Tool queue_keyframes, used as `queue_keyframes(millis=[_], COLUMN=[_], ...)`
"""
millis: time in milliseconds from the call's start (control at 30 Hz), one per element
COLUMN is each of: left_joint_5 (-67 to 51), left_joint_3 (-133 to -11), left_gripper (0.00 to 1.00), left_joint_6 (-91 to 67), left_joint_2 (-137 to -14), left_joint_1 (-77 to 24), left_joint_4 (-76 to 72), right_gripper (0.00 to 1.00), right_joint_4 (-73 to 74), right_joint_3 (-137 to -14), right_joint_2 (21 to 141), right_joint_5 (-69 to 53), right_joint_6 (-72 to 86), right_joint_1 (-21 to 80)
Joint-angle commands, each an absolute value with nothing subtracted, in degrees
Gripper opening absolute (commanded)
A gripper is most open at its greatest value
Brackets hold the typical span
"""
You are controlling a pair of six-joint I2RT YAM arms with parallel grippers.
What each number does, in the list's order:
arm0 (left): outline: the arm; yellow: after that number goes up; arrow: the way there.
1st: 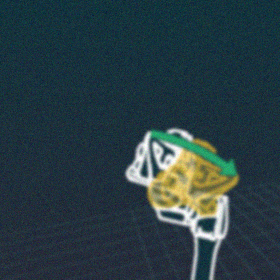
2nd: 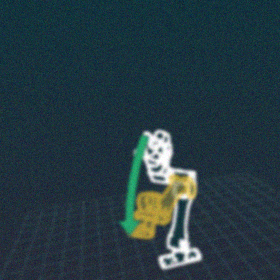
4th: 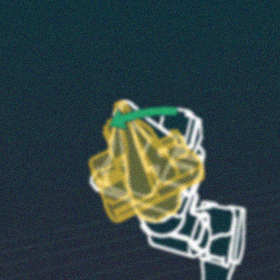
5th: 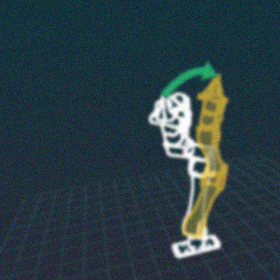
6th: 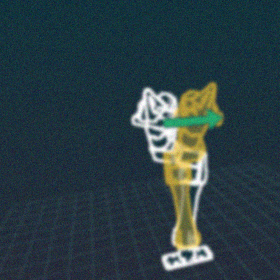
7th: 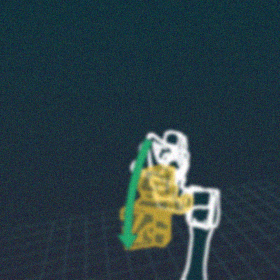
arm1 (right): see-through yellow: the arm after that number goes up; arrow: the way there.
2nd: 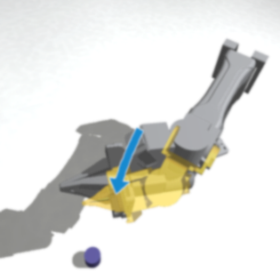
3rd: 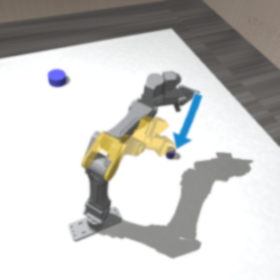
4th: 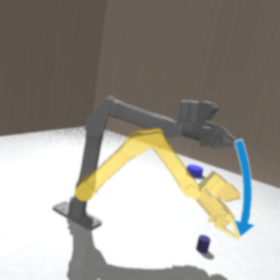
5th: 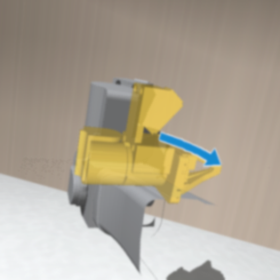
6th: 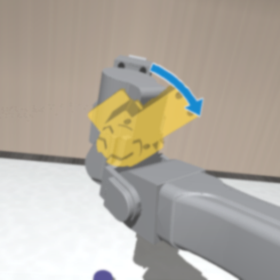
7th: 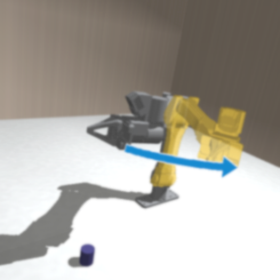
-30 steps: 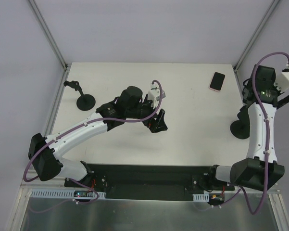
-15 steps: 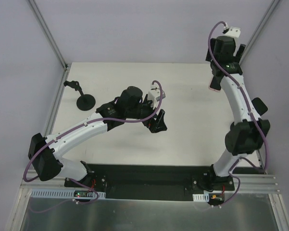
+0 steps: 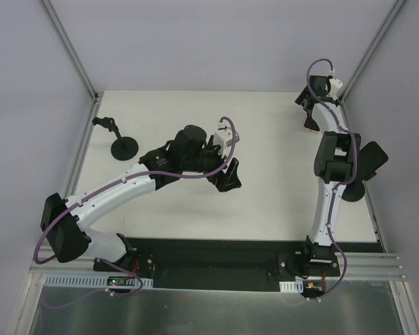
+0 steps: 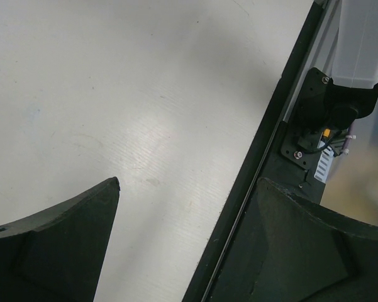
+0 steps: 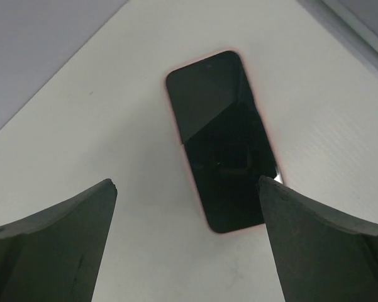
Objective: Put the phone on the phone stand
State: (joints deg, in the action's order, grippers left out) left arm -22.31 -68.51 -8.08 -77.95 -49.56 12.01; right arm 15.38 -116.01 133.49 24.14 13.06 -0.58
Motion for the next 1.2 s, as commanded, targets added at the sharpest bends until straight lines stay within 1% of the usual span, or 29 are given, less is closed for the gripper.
queue_keyframes(millis=[0,233,367,667,900,1033,1167], left_joint_5=[-21.88,-22.41,-22.94,-23.29,-23.12,-23.47,-23.73], left_joint_3=[-69.26,-69.26,-69.35,-69.43,-69.43,-69.43,-69.52], left_gripper=[0.89,0.89,0.89,0.89,0.89,0.89,0.89], left_joint_6=[-6.77,-6.94,-7.21,-7.38,-7.47,-7.56,-7.82], left_joint_2=[-77.69,-78.31,-78.49,-78.75,-79.19,-79.19,-79.36], left_joint_1=[-50.1,-50.1,-50.1,-50.1,-50.1,-50.1,-50.1], left_joint_4=[11.87,11.78,11.87,11.87,11.87,11.87,11.78], right_gripper=[0.97,0.96,0.96,0.97,0.97,0.97,0.97], right_joint_4=[13.88,15.64,22.65,25.57,28.12,33.13,32.61], right_joint_3=[-120.76,-123.48,-129.8,-127.88,-127.88,-133.23,-133.94], right_joint_2=[133.85,137.98,141.41,143.0,144.05,147.12,148.01], right_joint_5=[23.82,21.8,22.06,16.53,13.8,11.87,7.31], right_joint_6=[19.69,17.76,19.51,27.76,29.97,29.97,30.23], right_joint_1=[-4.65,-6.24,-6.42,-9.23,-9.58,-9.32,-8.88])
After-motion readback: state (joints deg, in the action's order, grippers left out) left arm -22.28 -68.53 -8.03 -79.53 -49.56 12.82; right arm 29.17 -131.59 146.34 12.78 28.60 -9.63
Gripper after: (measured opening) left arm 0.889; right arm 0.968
